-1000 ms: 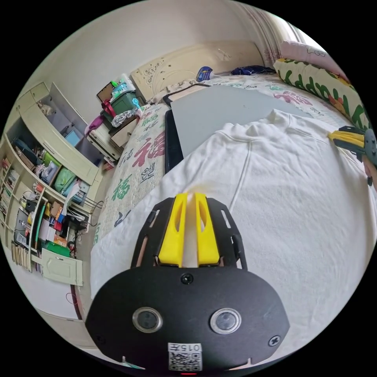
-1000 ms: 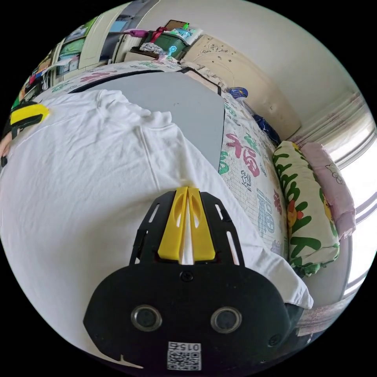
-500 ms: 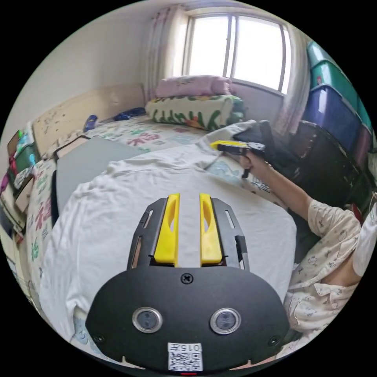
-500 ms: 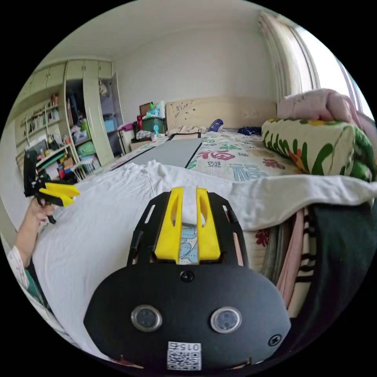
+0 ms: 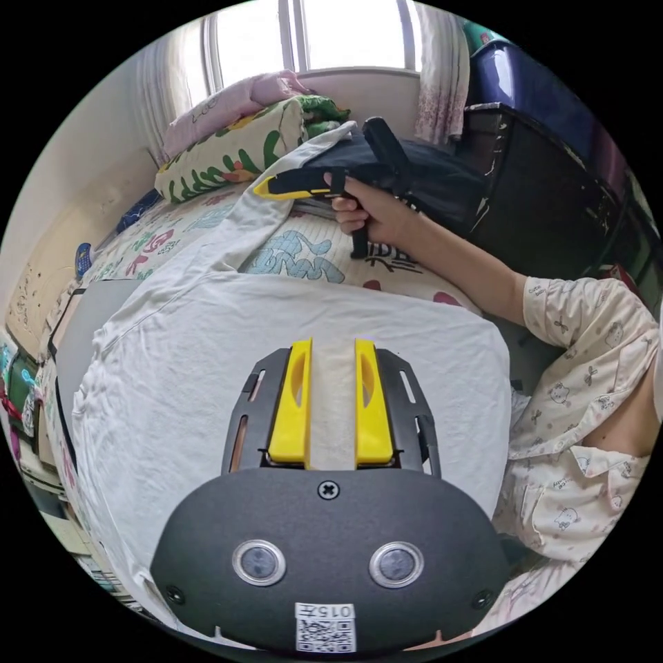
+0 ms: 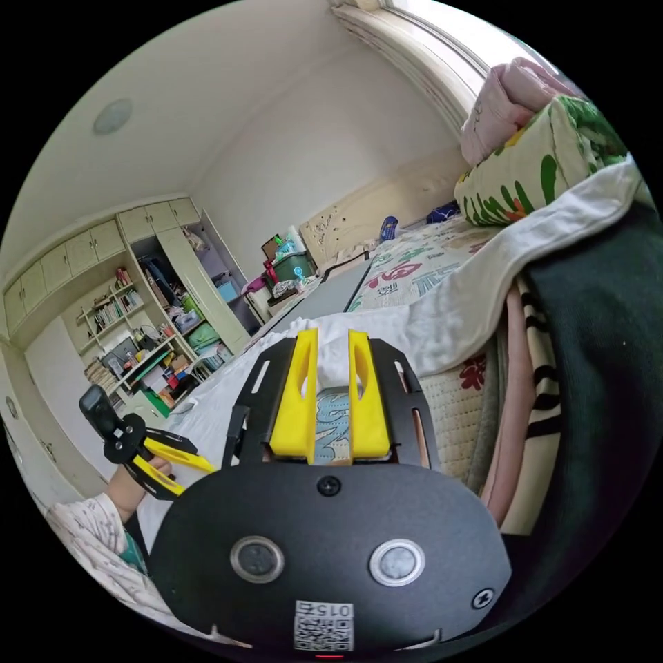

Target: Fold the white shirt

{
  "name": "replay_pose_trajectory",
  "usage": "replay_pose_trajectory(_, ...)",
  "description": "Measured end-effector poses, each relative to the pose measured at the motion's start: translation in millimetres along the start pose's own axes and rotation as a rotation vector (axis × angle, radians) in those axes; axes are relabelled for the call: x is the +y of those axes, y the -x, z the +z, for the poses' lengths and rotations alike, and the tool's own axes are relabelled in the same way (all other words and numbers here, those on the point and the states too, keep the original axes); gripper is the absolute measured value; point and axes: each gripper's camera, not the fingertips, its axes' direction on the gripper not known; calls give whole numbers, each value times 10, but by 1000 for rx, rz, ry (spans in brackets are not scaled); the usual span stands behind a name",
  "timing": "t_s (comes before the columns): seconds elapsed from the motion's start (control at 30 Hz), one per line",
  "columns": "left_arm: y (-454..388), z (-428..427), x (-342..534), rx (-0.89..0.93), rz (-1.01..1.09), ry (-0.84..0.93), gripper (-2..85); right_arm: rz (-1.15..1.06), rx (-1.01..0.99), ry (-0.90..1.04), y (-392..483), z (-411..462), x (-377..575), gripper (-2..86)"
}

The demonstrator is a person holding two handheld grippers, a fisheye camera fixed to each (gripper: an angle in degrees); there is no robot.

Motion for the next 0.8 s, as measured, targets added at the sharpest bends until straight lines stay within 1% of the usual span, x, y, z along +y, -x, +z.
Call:
replay_pose_trajectory(0.17, 227, -7, 248, -19, -45, 1, 120, 30, -1, 14, 86, -200, -168, 76)
replay_pose_trajectory(0.8, 902, 78, 863, 20, -50, 1, 116, 90, 11, 20, 684, -713, -417, 71)
